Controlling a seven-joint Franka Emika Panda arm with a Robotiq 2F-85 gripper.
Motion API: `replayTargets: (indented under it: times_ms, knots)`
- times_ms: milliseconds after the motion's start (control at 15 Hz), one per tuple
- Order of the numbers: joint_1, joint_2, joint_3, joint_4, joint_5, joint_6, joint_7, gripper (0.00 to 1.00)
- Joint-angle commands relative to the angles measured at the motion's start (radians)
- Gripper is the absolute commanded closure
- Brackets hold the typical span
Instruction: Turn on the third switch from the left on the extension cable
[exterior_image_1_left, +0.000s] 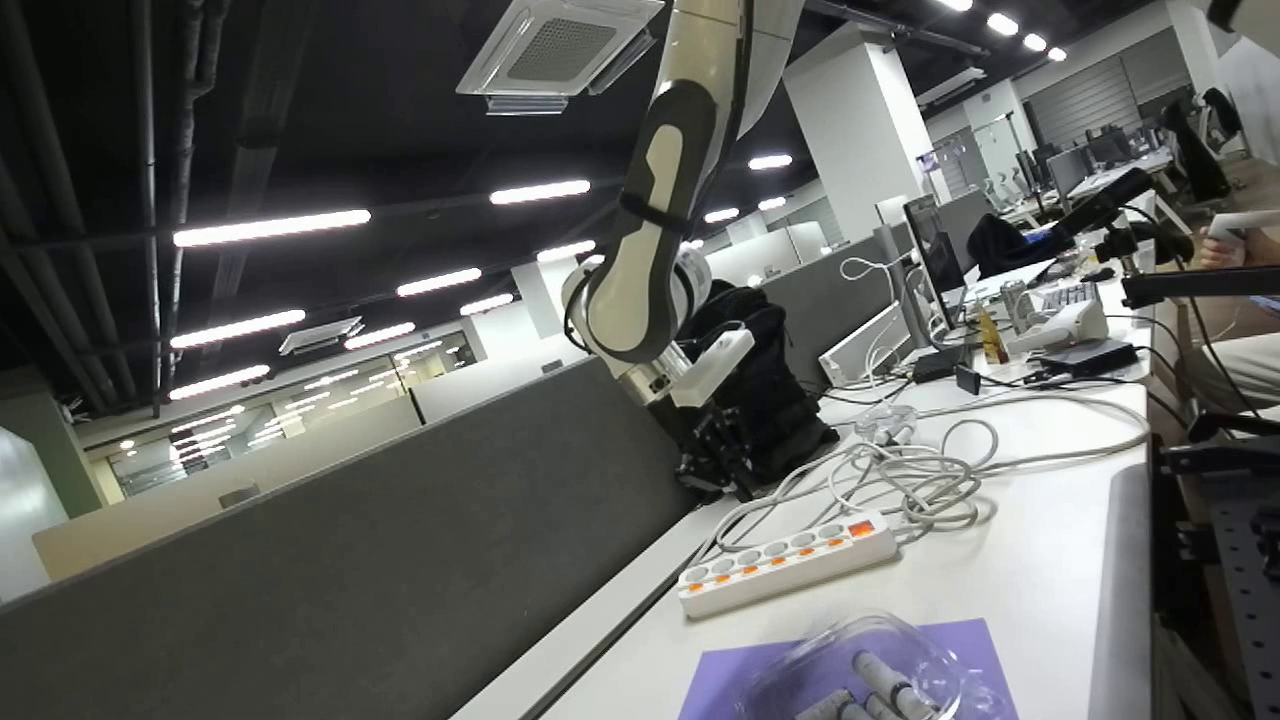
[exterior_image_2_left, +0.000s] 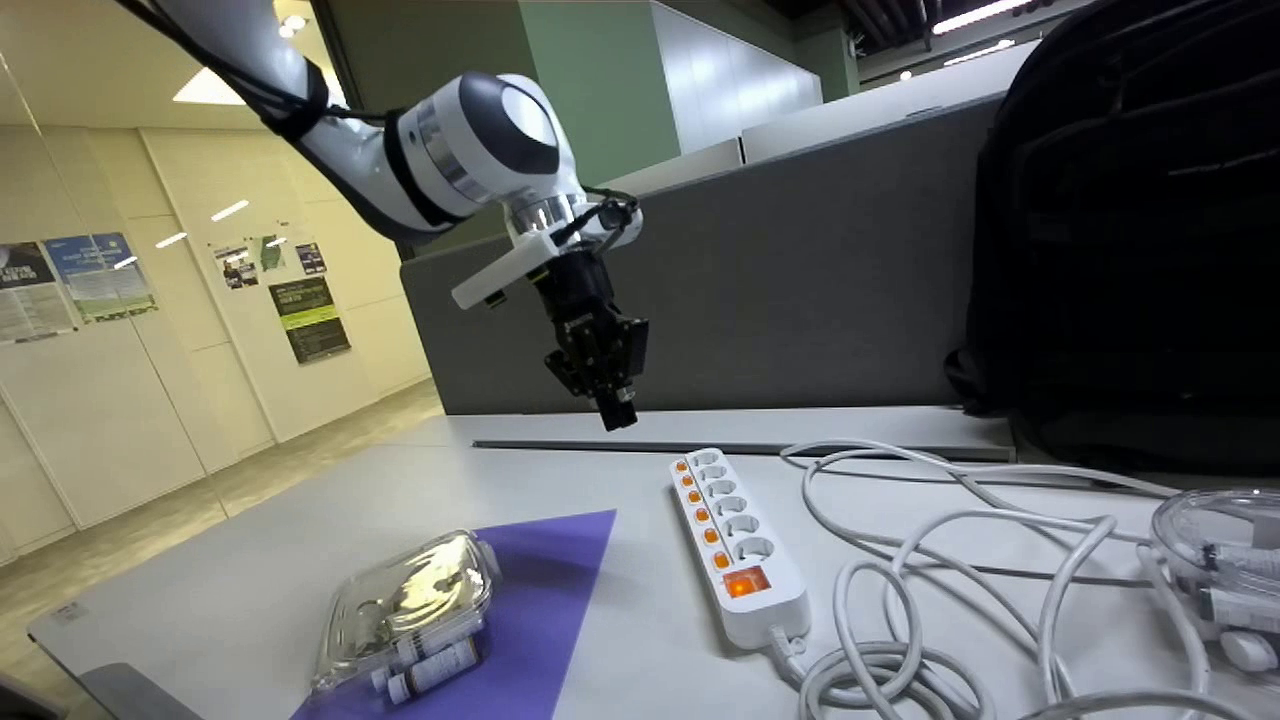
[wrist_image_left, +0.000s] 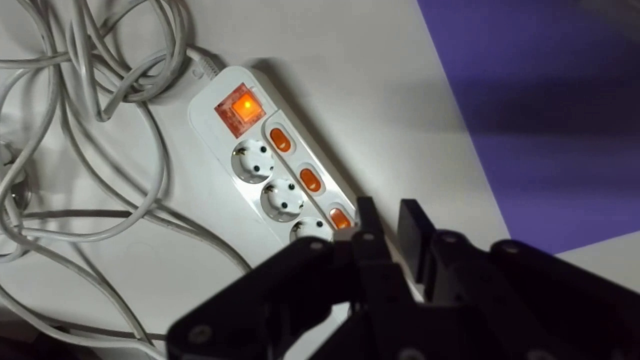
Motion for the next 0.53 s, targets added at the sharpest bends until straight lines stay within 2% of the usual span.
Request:
replayTargets:
  times_ms: [0, 333, 400, 467]
  knots:
    - [0.006, 0.072, -0.044, 0.073, 0.069, 0.029, 0.057, 1.0]
    - [0.013, 0.144, -0.07, 0.126, 0.141, 0.064, 0.064, 1.0]
    - [0.01, 0.116, -0.069, 0.082, 0.129, 0.067, 0.02, 0.99]
    - [0.011, 0.127, -0.071, 0.09, 0.135, 0.071, 0.022, 0.99]
